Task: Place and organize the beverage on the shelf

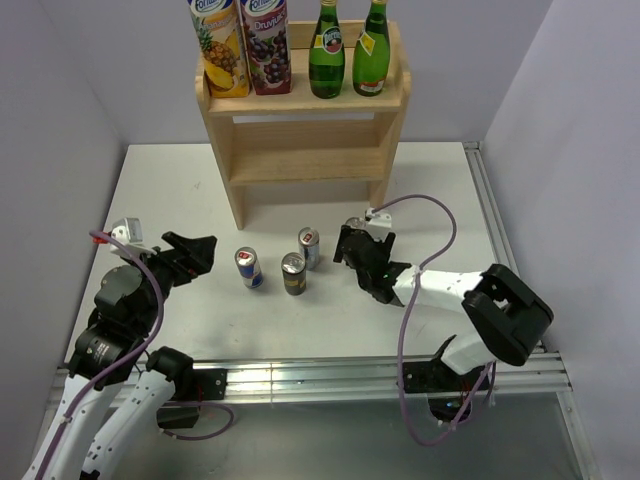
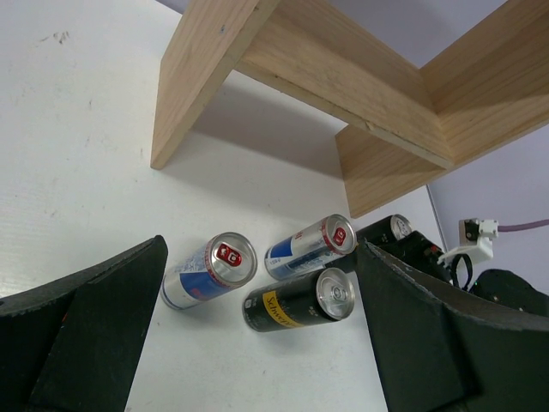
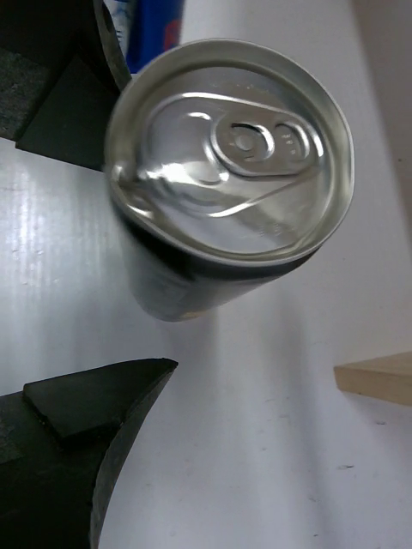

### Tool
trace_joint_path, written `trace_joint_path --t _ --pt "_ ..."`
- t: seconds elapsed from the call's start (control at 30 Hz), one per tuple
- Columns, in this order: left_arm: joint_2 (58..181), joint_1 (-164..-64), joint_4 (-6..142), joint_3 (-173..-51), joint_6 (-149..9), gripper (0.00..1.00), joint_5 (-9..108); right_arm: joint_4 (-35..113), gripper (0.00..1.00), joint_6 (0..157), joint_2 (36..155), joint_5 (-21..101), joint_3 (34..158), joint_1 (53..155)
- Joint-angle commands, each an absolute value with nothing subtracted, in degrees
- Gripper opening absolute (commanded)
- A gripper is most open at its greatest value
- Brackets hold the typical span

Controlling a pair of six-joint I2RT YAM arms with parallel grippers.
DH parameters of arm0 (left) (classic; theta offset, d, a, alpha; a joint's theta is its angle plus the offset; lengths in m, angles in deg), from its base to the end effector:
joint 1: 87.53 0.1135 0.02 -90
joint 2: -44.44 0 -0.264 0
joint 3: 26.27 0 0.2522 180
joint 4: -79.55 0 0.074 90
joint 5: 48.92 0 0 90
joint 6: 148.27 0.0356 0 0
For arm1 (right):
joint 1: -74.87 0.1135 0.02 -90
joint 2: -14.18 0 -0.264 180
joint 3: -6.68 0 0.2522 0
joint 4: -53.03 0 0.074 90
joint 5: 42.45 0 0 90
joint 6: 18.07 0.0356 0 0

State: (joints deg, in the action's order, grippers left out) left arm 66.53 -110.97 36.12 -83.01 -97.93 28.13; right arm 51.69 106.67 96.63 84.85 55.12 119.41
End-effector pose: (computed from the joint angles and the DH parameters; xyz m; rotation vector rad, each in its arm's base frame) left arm 0.0860 -0.0286 0.3396 -0.4158 1.7100 -0.6164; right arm 0.2132 0.1795 0.1749 0.1786 2.0442 0.1409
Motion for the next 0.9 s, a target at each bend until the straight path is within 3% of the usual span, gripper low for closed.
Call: trace_joint_path --t 0.0,0.33,0.43,0.53,0.63,0.67,0.73,0.87 --pt "66.94 -111.17 37.84 -82.92 -97.20 0.99 27.90 58.42 0.89 105.50 99.34 83.94 58.58 117.51" --pt "67.38 -111.17 37.93 -83.10 -96.85 0.99 28.60 65.37 0.88 102.78 110.32 84.81 62.54 115.39" --pt "67.38 -111.17 38.01 -82.92 -96.85 0.99 28.78 67.39 0.82 102.08 112.17 85.43 62.45 115.22" --pt "67.47 -111.09 38.10 -83.01 -96.85 0.99 28.95 68.27 0.68 101.81 113.40 85.61 62.37 115.22" --pt "67.21 -111.09 38.10 -82.92 -96.85 0.99 28.95 68.89 0.34 101.20 113.50 85.35 62.27 115.13" --pt "67.12 -111.17 38.19 -82.83 -96.94 0.99 28.78 68.80 0.08 101.20 113.41 85.35 62.19 115.21" --pt "67.21 -111.09 38.10 -82.83 -96.85 0.99 28.78 67.49 0.00 101.37 112.54 85.26 62.45 115.13" --pt "67.12 -111.17 38.19 -82.83 -96.85 0.99 28.69 65.03 0.00 101.99 107.09 85.60 61.49 116.27"
